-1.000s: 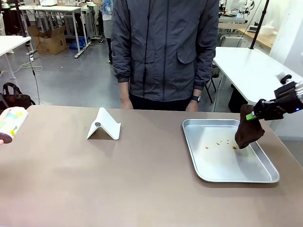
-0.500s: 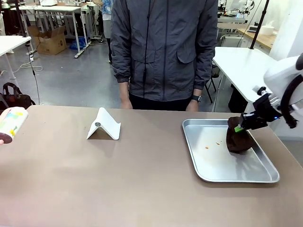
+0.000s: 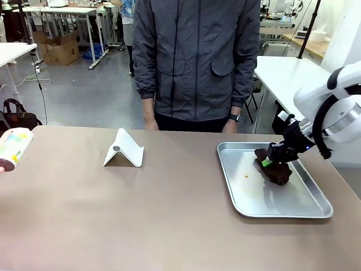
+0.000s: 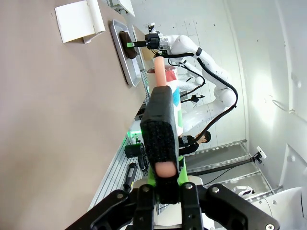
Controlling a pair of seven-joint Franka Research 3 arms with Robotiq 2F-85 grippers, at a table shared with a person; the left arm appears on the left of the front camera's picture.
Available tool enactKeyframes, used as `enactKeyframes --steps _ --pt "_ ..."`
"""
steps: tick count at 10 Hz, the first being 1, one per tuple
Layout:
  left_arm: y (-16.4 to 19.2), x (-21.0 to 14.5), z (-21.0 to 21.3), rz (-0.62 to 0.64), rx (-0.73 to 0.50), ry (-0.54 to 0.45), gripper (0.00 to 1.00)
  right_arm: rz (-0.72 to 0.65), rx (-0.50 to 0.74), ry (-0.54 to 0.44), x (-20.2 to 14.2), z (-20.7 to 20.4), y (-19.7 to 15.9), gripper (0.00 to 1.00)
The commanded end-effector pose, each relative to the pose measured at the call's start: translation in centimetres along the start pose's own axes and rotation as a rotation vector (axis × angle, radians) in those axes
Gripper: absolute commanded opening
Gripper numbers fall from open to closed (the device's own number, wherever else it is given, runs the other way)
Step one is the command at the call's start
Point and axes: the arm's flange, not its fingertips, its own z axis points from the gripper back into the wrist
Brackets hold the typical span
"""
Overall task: Clean the surface of the table.
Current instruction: Clean the area not pointed to by the person.
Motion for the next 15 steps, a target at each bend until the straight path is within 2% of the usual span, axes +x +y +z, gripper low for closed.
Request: enactKeyframes --steps 1,6,9,12,13,14,15 --pt "-0.4 -0.2 -0.2 -0.002 -0.001 -0.001 0.18 0.029 0.058 0.013 0.3 -1.6 1.5 0.00" --pt "-0.4 -0.2 -0.2 -0.002 -0.001 -0.001 0.18 0.151 0.141 0.139 -1.8 -4.1 5.5 0.00" --pt "-0.4 -0.2 -0.2 -0.002 -0.001 -0.001 0.18 0.272 0.087 0.225 -3.1 -4.3 5.8 0.00" --pt "-0.4 -0.2 -0.2 -0.002 -0.001 -0.001 0.18 0.180 0.015 0.171 -2.6 -3.1 3.5 0.00" --pt "-0.4 -0.2 -0.2 -0.002 -0.001 -0.001 0.18 0.116 -0.017 0.134 -2.2 -2.4 2.1 0.00" --pt "-0.4 -0.2 -0.2 -0.002 -0.001 -0.001 0.18 -0.016 -0.024 0.053 -1.9 -0.7 -0.8 0.00" --pt "-0.4 -0.2 -0.2 -0.002 -0.001 -0.001 0.18 -0.030 -0.013 0.044 -1.9 -0.4 -1.0 0.00"
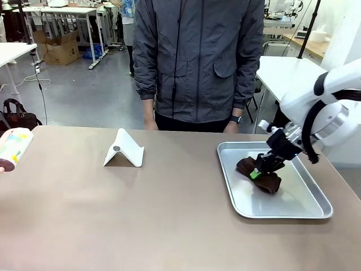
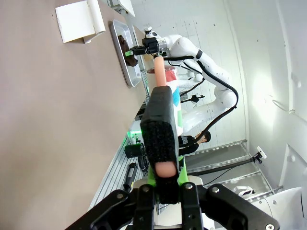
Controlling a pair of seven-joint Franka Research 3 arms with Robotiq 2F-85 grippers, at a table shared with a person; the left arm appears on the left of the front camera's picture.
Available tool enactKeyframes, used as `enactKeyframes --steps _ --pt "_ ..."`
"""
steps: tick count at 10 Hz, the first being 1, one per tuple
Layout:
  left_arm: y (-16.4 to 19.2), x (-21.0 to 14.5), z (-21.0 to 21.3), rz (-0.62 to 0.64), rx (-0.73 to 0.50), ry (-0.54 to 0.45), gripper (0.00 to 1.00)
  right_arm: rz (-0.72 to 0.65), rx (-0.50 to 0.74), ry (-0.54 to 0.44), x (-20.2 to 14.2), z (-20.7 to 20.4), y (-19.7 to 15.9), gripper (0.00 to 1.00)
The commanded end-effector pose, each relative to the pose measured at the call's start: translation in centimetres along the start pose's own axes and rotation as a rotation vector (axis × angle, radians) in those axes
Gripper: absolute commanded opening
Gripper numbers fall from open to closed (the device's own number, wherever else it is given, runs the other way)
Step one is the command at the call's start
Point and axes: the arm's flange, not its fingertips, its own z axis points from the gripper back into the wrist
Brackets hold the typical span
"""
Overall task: Clean the surface of the table.
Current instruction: Clean the area not pointed to by the person.
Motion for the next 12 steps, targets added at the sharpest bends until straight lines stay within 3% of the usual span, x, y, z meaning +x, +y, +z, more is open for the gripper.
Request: enactKeyframes --steps 1,3,5,7,10,12 --pt "-0.4 -0.2 -0.3 -0.002 -0.002 0.000 0.18 -0.159 -0.045 -0.093 -0.7 1.9 -3.3 0.00" --pt "-0.4 -0.2 -0.3 -0.002 -0.002 0.000 0.18 -0.313 0.059 -0.176 -1.4 4.0 -4.6 0.00" --pt "-0.4 -0.2 -0.3 -0.002 -0.002 0.000 0.18 -0.359 0.228 -0.194 -2.2 5.6 -5.2 0.00" --pt "-0.4 -0.2 -0.3 -0.002 -0.002 0.000 0.18 -0.431 0.495 -0.200 -3.0 7.8 -5.3 0.00" --pt "-0.4 -0.2 -0.3 -0.002 -0.002 0.000 0.18 -0.446 0.840 -0.143 -5.3 11.2 -4.4 0.00" --pt "-0.4 -0.2 -0.3 -0.002 -0.002 0.000 0.18 -0.443 1.028 -0.042 -7.5 13.8 -4.4 0.00"
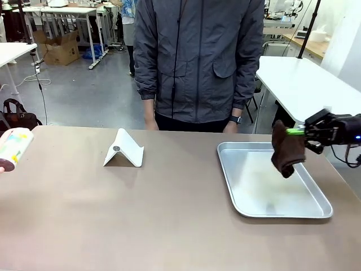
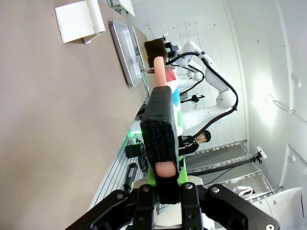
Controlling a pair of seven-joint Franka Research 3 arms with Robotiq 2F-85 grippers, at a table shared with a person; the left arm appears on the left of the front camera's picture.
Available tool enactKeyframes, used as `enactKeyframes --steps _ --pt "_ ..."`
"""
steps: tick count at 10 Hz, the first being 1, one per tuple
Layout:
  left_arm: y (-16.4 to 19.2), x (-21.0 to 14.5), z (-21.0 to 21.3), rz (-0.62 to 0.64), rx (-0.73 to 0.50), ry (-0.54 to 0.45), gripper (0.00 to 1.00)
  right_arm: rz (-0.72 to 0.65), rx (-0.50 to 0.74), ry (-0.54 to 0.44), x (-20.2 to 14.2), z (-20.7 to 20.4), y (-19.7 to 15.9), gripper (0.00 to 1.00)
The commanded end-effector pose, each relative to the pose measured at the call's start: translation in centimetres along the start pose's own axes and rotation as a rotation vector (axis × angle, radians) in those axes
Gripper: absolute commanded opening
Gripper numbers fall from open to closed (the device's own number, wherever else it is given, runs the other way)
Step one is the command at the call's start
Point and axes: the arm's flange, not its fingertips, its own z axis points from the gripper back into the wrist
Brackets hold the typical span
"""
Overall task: Clean the surface of the table.
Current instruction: Clean the area not pointed to by the person.
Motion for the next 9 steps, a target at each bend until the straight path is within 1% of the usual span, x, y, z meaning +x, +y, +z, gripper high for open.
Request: enactKeyframes --steps 1,3,4,5,6,9 --pt "-0.3 -0.2 -0.3 -0.001 -0.003 0.000 0.18 -0.039 0.104 0.045 -1.5 2.5 0.7 0.00" --pt "-0.3 -0.2 -0.3 -0.001 -0.003 0.000 0.18 -0.015 0.113 -0.009 -2.1 5.3 0.1 0.00" --pt "-0.3 -0.2 -0.3 -0.001 -0.003 0.000 0.18 -0.001 0.100 -0.043 -2.0 6.1 -0.5 0.00" --pt "-0.3 -0.2 -0.3 -0.001 -0.003 0.000 0.18 0.016 0.096 -0.075 -1.7 6.0 -1.1 0.00" --pt "-0.3 -0.2 -0.3 -0.001 -0.003 0.000 0.18 -0.016 0.119 -0.015 -2.4 5.6 -0.3 0.00" --pt "-0.3 -0.2 -0.3 -0.001 -0.003 0.000 0.18 -0.016 0.119 -0.015 -2.4 5.6 -0.3 0.00"
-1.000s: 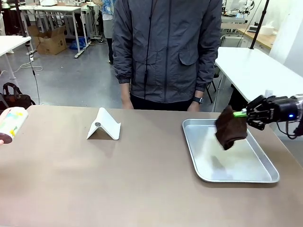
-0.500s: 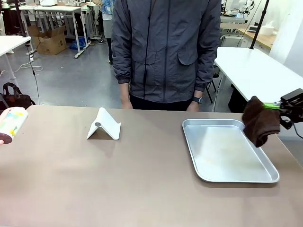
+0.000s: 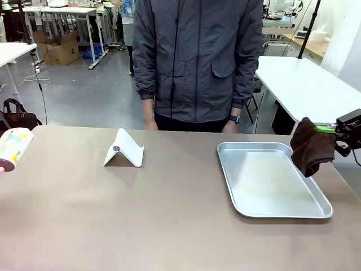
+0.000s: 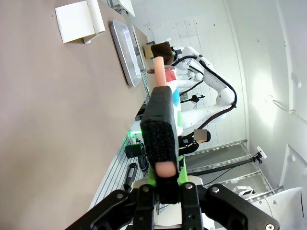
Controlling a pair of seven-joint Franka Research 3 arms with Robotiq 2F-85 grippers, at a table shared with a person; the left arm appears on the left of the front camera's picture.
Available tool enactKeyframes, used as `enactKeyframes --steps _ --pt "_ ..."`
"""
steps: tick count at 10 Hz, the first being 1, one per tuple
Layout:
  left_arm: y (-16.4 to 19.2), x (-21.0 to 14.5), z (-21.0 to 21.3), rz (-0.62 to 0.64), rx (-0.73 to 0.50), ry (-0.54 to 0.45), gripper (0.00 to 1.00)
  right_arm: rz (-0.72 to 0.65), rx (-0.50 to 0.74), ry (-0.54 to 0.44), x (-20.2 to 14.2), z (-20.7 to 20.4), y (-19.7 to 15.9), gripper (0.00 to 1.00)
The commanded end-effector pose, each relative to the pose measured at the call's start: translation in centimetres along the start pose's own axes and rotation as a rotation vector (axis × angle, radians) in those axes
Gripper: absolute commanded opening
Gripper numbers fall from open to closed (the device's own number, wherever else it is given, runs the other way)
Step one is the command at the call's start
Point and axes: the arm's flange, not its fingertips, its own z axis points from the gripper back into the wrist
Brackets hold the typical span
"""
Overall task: Clean the surface of the table.
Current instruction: Clean the area not pointed to by the person, then return the Lint Roller and towel to their original positions.
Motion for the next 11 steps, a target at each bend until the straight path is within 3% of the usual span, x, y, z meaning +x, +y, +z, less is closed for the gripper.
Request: enactKeyframes --steps 1,11 --pt "-0.32 -0.17 -0.26 -0.001 -0.003 0.000 0.18 0.001 0.006 0.012 -0.25 -0.19 0.63 0.00" --pt "-0.32 -0.17 -0.26 -0.001 -0.003 0.000 0.18 0.001 0.006 0.012 -0.25 -0.19 0.63 0.00"
